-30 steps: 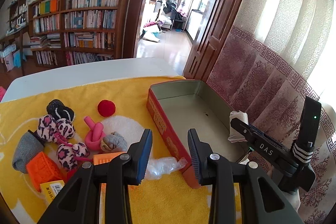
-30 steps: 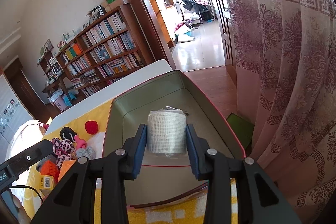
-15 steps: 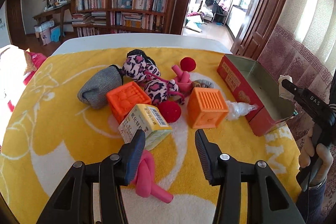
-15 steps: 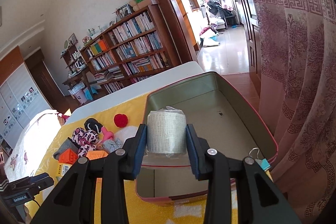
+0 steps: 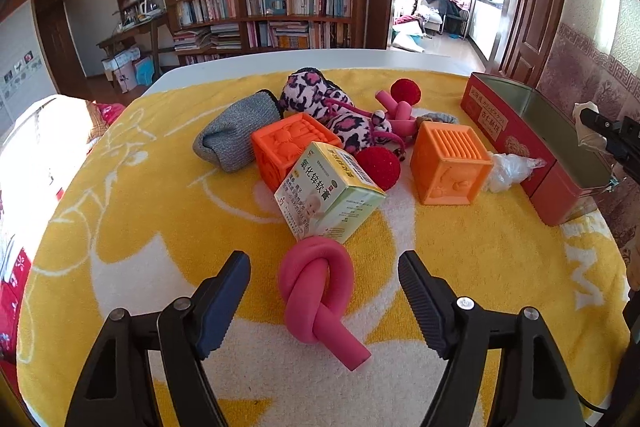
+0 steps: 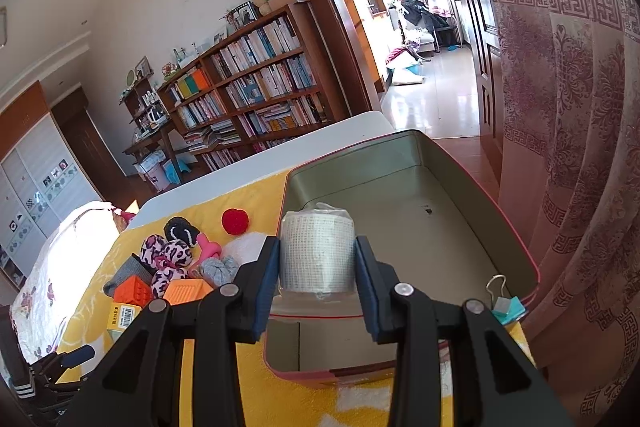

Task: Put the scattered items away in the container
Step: 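Lower the tape roll into the tin with the right gripper while the left carries the knot toward it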

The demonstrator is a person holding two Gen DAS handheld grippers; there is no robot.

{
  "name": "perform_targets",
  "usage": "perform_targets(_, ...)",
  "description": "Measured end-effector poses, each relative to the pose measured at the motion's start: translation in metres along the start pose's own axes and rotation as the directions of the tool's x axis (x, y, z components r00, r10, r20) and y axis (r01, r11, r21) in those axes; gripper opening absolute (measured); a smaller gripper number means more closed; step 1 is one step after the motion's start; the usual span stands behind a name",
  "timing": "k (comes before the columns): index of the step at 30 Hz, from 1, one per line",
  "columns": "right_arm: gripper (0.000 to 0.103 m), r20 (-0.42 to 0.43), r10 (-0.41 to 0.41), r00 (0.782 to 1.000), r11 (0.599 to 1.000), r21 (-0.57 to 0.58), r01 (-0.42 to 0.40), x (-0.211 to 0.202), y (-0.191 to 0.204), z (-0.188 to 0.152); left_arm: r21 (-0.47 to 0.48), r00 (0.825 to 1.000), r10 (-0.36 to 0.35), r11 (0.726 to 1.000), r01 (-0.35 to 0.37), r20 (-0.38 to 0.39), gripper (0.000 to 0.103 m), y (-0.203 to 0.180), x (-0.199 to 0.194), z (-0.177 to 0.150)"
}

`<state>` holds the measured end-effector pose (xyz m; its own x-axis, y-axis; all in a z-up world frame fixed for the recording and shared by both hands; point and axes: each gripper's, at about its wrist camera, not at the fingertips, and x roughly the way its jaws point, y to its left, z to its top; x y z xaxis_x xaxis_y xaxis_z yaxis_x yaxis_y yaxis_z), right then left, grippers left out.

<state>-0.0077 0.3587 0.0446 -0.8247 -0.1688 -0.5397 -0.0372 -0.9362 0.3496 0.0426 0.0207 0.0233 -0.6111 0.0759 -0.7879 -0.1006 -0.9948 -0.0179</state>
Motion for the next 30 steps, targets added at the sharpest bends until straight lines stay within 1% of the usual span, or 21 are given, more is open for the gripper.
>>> perform_targets(4,0.041,0.007,0.003,1.0,1.0,-0.018,-0.002,-0.002,0.004,-0.001,-0.015,0.997,-0.034,0.999,0.033,-0.07,0.078,0.001,0.022,-0.004)
perform_targets(6,0.041,0.016,-0.003,1.0,1.0,-0.023,0.003,-0.004,0.005,-0.001,-0.041,0.991,-0.069,0.997,0.065,-0.116,0.078,0.002,0.037,-0.008)
perform_targets(7,0.041,0.02,-0.005,1.0,1.0,-0.023,0.005,-0.005,0.005,0.0,-0.045,0.991,-0.073,0.997,0.068,-0.112,0.078,0.003,0.039,-0.01)
perform_targets(8,0.041,0.021,-0.005,1.0,1.0,-0.022,0.006,-0.005,0.005,0.0,-0.034,0.993,-0.063,0.998,0.06,-0.103,0.073,0.001,0.039,-0.01)
perform_targets(9,0.041,0.022,-0.005,1.0,1.0,-0.02,0.005,-0.005,0.004,0.0,-0.026,0.993,-0.052,0.998,0.049,-0.101,0.065,0.0,0.039,-0.01)
perform_targets(10,0.041,0.022,-0.006,1.0,1.0,-0.018,0.006,-0.005,0.004,0.0,-0.026,0.994,-0.056,0.998,0.054,-0.095,0.058,0.0,0.038,-0.009)
perform_targets(11,0.041,0.023,-0.007,1.0,1.0,-0.017,0.008,-0.005,0.003,0.0,-0.032,0.993,-0.068,0.997,0.065,-0.093,0.043,0.0,0.037,-0.008)
perform_targets(12,0.041,0.024,-0.008,1.0,1.0,-0.015,0.008,-0.006,0.003,0.001,-0.04,0.992,-0.083,0.996,0.08,-0.092,0.042,0.001,0.036,-0.007)
perform_targets(16,0.041,0.034,-0.011,0.999,1.0,-0.008,0.011,-0.009,0.002,0.002,-0.049,0.99,-0.119,0.992,0.115,-0.082,0.042,-0.002,0.035,-0.006)
perform_targets(19,0.041,0.041,-0.013,0.999,1.0,0.005,0.013,-0.011,0.0,0.003,-0.031,0.987,-0.143,0.99,0.141,-0.069,0.042,-0.012,0.029,-0.002)
perform_targets(24,0.041,0.049,-0.013,0.999,0.999,0.031,0.011,-0.013,-0.007,0.005,0.015,0.981,-0.195,0.981,0.195,-0.019,0.042,-0.038,0.015,0.02)
perform_targets(26,0.041,0.055,-0.015,0.998,0.999,0.039,0.013,-0.014,-0.008,0.006,0.034,0.973,-0.229,0.973,0.229,0.0,0.042,-0.053,0.013,0.035)
perform_targets(30,0.041,0.056,-0.03,0.998,0.998,0.059,0.026,-0.015,-0.013,0.007,0.092,0.946,-0.322,0.944,0.318,0.03,0.042,-0.093,0.011,0.068)
